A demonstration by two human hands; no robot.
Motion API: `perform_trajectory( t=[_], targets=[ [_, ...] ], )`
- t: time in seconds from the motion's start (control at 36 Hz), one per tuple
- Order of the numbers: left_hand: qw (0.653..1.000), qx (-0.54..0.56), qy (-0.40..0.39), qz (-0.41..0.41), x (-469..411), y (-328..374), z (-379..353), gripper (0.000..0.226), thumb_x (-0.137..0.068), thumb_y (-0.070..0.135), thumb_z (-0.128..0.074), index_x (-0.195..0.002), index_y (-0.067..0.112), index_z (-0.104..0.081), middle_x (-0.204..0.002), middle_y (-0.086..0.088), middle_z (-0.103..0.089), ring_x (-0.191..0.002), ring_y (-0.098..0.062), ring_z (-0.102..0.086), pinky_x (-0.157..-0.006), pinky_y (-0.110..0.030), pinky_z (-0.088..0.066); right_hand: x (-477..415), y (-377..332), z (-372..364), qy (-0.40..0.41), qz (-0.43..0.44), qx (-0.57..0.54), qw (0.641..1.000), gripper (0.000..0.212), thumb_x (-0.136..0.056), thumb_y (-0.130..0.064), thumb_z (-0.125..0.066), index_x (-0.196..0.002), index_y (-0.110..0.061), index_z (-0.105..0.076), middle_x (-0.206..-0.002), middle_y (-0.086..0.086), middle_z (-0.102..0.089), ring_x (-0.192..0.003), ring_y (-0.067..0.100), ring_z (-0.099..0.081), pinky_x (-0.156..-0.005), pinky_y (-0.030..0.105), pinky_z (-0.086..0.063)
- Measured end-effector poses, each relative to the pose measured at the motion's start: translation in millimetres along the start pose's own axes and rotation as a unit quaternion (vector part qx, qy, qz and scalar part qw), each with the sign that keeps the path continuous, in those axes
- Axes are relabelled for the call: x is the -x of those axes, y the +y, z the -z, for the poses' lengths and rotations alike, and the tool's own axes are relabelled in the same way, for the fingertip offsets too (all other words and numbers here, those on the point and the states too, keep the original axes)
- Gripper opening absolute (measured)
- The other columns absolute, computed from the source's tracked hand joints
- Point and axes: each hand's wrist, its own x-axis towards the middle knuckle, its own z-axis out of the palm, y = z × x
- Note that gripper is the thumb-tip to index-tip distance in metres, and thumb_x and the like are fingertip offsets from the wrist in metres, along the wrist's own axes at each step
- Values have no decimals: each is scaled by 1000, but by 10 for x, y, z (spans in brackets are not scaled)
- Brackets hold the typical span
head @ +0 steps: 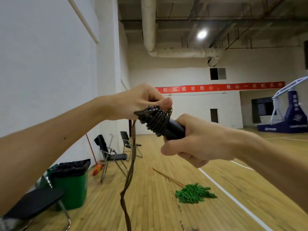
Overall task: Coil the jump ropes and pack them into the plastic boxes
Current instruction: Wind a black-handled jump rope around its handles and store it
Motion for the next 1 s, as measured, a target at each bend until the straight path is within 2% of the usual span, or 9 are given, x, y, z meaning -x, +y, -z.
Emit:
perform_trajectory(
  t=[0.06,0.14,0.28,0.36,0.47,0.56,0.61,0.83,1.0],
  targets=[
    [1000,26,7,2,45,-68,-69,34,-98,23,-51,-68,27,-66,-61,11,-56,-54,-8,-49,-54,-19,-39,10,30,-39,-7,12,-31,999,29,-94,1,-61,-74,-8,-42,-51,2,-32,-37,13,-26,-38,21,-25],
    [998,51,32,21,124,-163,-161,26,-95,3,-59,-76,18,-67,-72,-5,-61,-59,-12,-58,-57,-30,-49,23,79,-78,-25,28,-78,996,30,-96,-3,-60,-75,-11,-42,-51,-1,-33,-38,13,-27,-38,21,-27],
    [984,103,77,125,72,-198,-436,49,-101,1,-45,-60,21,-61,-45,11,-53,-41,0,-44,-43,-12,-34,6,162,-90,23,35,-123,992,28,-96,-3,-60,-78,-11,-39,-52,-2,-32,-38,10,-28,-37,20,-30],
    [967,165,109,164,30,-213,-596,50,-104,29,-40,-66,7,-63,-51,-5,-44,-44,-21,-34,-44,-25,-27,-54,239,-49,74,26,-125,989,26,-94,-1,-62,-80,-10,-41,-53,0,-32,-38,11,-27,-37,21,-28],
    [944,230,102,215,49,-244,-767,45,-109,31,-28,-78,11,-54,-47,2,-36,-37,-9,-28,-38,-20,-24,-121,350,-37,87,16,-121,989,23,-94,1,-62,-87,-9,-43,-56,2,-31,-41,12,-26,-38,22,-28],
    [930,307,57,196,108,-263,-858,52,-109,37,-28,-72,20,-60,-53,1,-42,-44,-11,-35,-43,-22,-32,-153,412,-37,105,10,-110,988,26,-91,5,-63,-82,-10,-44,-55,2,-32,-41,12,-28,-38,22,-29],
    [928,324,48,180,168,-278,-922,44,-107,42,-31,-83,22,-62,-61,0,-47,-51,-12,-41,-49,-22,-37,-166,461,-3,128,1,-111,986,26,-90,5,-64,-82,-9,-44,-55,1,-35,-41,11,-31,-39,22,-32],
    [948,221,62,219,202,-302,-1078,25,-108,30,-38,-125,22,-55,-64,6,-52,-59,-9,-49,-55,-22,-43,-233,655,96,186,-80,-64,977,28,-84,4,-72,-81,-9,-46,-58,-2,-41,-43,10,-38,-44,23,-38],
    [956,157,39,247,224,-253,-1047,23,-105,29,-49,-126,25,-55,-63,7,-52,-51,-4,-48,-53,-19,-45,-275,730,95,203,-131,-17,970,26,-85,-1,-74,-83,-8,-48,-57,0,-42,-45,13,-37,-44,25,-37]
  ],
)
